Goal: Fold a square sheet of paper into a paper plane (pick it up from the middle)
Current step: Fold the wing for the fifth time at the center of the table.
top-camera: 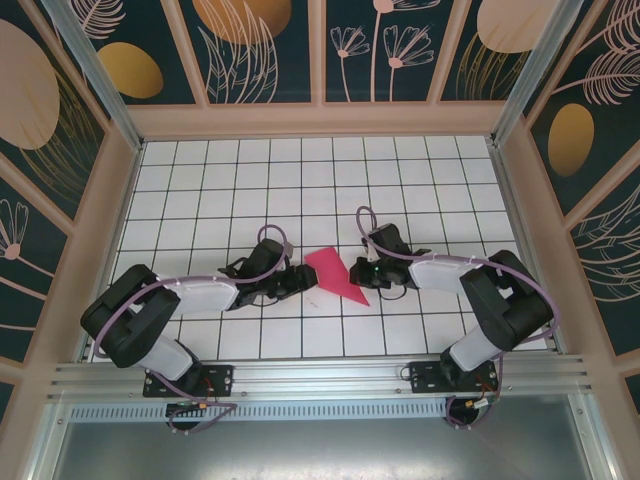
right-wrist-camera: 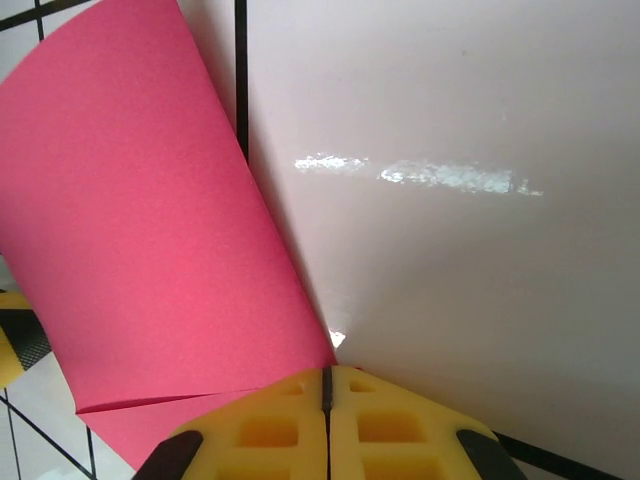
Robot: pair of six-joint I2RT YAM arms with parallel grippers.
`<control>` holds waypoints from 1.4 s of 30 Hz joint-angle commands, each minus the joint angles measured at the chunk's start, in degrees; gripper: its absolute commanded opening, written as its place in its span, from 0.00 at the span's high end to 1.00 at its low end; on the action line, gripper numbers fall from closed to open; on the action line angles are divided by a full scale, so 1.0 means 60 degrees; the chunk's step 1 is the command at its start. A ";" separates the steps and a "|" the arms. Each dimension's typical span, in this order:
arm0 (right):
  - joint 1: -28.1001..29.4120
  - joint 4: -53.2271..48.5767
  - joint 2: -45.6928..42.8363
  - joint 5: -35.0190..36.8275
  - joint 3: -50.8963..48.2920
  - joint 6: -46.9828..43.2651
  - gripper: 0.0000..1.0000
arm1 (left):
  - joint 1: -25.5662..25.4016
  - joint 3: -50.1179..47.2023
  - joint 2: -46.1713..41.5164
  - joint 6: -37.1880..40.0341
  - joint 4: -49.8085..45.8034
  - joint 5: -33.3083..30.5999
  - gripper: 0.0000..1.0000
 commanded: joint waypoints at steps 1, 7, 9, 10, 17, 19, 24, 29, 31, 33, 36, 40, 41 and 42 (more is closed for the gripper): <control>-0.0135 0.0415 0.0228 -0.0232 -0.0325 0.0294 0.92 | -0.0077 0.0107 0.0208 -0.0505 0.0719 0.0091 0.39; -0.0141 0.0547 0.0414 -0.0240 -0.0373 0.0323 0.92 | -0.0265 0.0135 0.0699 -0.1168 0.1771 0.0411 0.40; -0.0144 0.0569 0.0435 -0.0229 -0.0388 0.0337 0.92 | -0.0280 0.0085 0.0863 -0.1411 0.2061 0.0346 0.43; -0.0144 0.0580 0.0439 -0.0237 -0.0388 0.0338 0.92 | -0.0280 0.0048 0.0904 -0.1541 0.2207 0.0326 0.45; -0.0143 0.0726 0.0390 -0.0395 -0.0403 0.0307 0.90 | -0.0280 -0.0065 0.1016 -0.2138 0.3008 0.0119 0.69; -0.0136 0.0746 0.0341 -0.0444 -0.0381 0.0256 0.89 | -0.0287 0.0031 0.1086 -0.2212 0.3097 0.0185 0.78; -0.0130 0.0576 -0.0098 -0.0282 -0.0260 -0.0232 0.83 | -0.0277 0.0018 0.1040 -0.2569 0.3097 0.0030 0.99; -0.0036 0.0112 -0.0958 0.0275 -0.0048 -0.0834 0.69 | -0.0230 0.0382 0.0976 -0.2398 0.1992 -0.0100 1.00; 0.0240 0.0045 -0.1371 0.0854 -0.0071 -0.1146 0.65 | -0.0176 0.0563 0.0978 -0.2261 0.1504 -0.0031 1.00; 0.0699 0.0162 -0.1806 0.1670 -0.0191 -0.1494 0.62 | -0.0090 0.0698 0.0936 -0.2159 0.1077 0.0015 1.00; 0.1405 0.0469 -0.2230 0.2876 -0.0432 -0.2028 0.61 | 0.0150 0.0835 0.0852 -0.1917 0.0490 0.0033 1.00; 0.2239 0.1220 -0.2503 0.3527 -0.0834 -0.2676 0.59 | 0.0370 0.1190 0.0852 -0.1374 -0.0235 0.0205 1.00; 0.2449 0.1488 -0.2528 0.3747 -0.0979 -0.2912 0.58 | 0.0396 0.1286 0.0876 -0.1236 -0.0397 0.0271 1.00; 0.2647 0.1652 -0.2492 0.3853 -0.1066 -0.3214 0.58 | 0.0436 0.1366 0.0895 -0.1122 -0.0538 0.0317 1.00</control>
